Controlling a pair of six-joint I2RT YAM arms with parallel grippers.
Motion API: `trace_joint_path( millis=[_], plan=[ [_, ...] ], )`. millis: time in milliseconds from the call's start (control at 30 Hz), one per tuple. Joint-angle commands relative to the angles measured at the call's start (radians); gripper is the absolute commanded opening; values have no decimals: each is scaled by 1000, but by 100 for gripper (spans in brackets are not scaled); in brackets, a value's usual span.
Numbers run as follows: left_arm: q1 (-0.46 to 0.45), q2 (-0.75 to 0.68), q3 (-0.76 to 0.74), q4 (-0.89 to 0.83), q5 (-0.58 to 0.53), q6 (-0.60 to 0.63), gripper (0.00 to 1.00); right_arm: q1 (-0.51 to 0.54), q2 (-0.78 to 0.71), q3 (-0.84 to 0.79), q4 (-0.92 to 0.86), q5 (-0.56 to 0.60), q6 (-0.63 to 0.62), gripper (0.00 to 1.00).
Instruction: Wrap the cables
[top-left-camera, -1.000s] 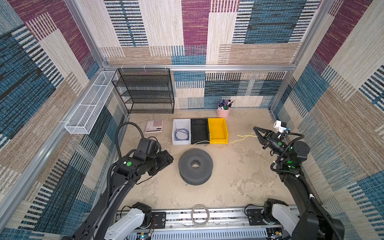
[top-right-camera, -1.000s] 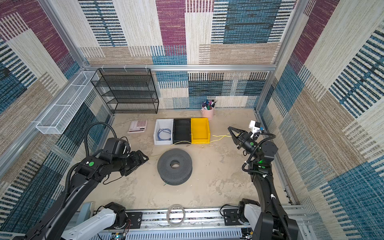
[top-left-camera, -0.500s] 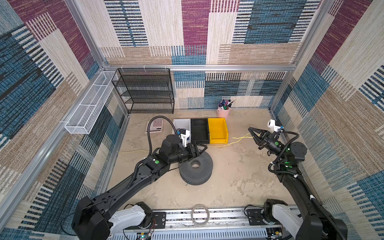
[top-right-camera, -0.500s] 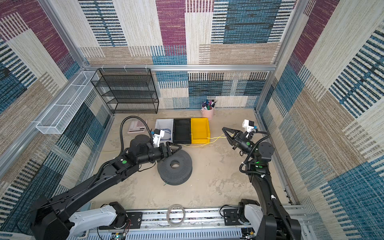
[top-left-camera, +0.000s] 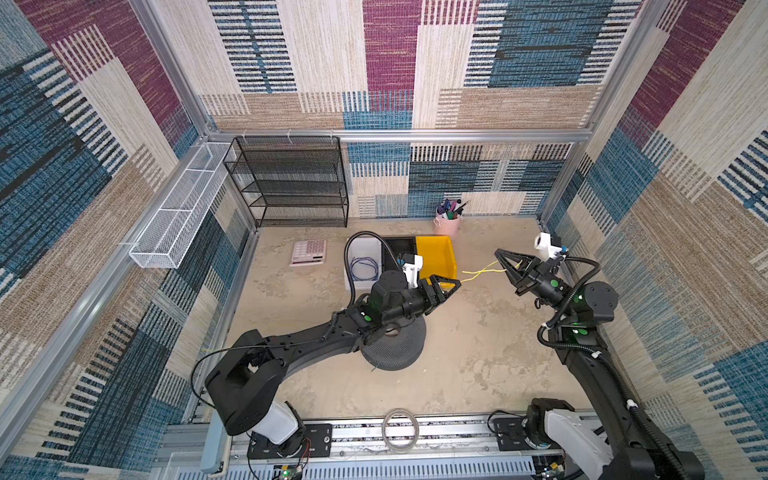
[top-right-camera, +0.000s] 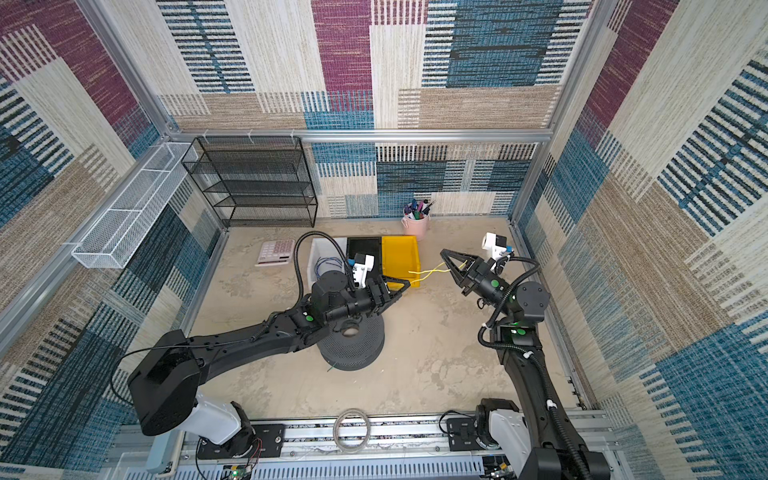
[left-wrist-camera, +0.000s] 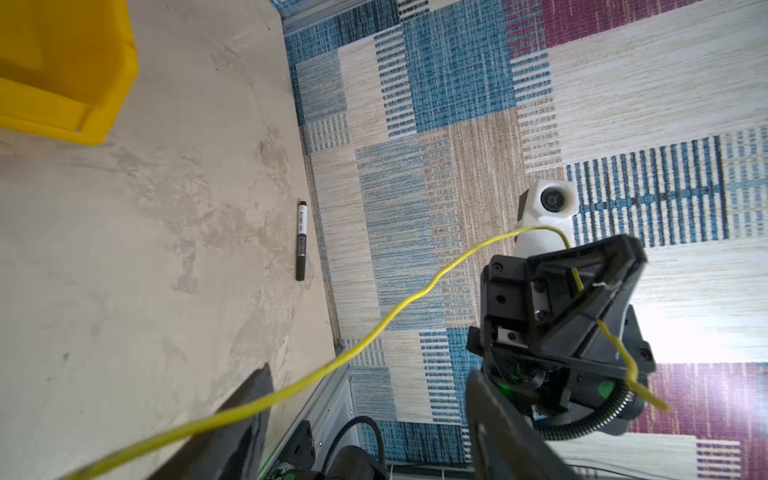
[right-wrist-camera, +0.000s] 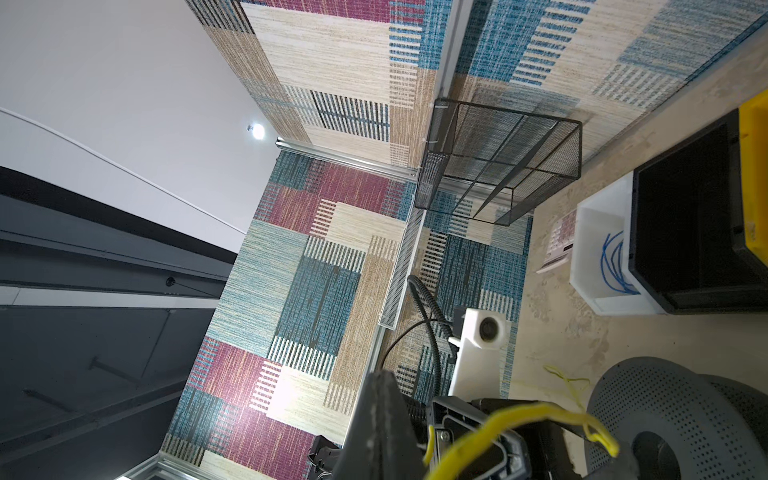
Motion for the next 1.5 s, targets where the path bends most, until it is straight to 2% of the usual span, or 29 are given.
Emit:
trace_joint_path(
  millis=[0,100,300,500,600,700,867,933,1067,1133,1200,1267,1467],
  plan=[
    [-4,19,30,136,-75,-20,77,7,-13,6,-14,19,-7,0],
    [-2,52,62,109,-107,2,77,10,-23,2,-15,16,-3,0],
    [-2,151,105,144,-115,-39,74,16,-36,-4,4,-7,14,0],
    [-1,175,103,156,-144,-51,50,17,-50,-30,26,-37,25,0],
    [3,170,83,164,-163,-63,34,17,-54,-39,35,-55,25,0],
    [11,154,59,167,-188,-74,26,17,-59,-42,45,-80,23,0],
    [16,114,41,133,-227,-63,4,17,-65,-31,55,-120,19,0],
    [16,99,31,133,-244,-63,0,17,-56,-19,80,-142,25,0],
    [17,71,11,115,-264,-56,0,19,-53,16,55,-176,3,0],
    [15,62,-10,138,-250,-63,23,19,-57,17,47,-181,-1,0],
    [15,56,-44,194,-243,-69,38,19,-56,13,46,-187,-6,0],
    [15,42,-70,202,-252,-73,58,19,-56,10,52,-194,-4,0],
    [19,39,-76,198,-264,-60,75,31,-77,54,-30,-226,-45,0]
  ],
)
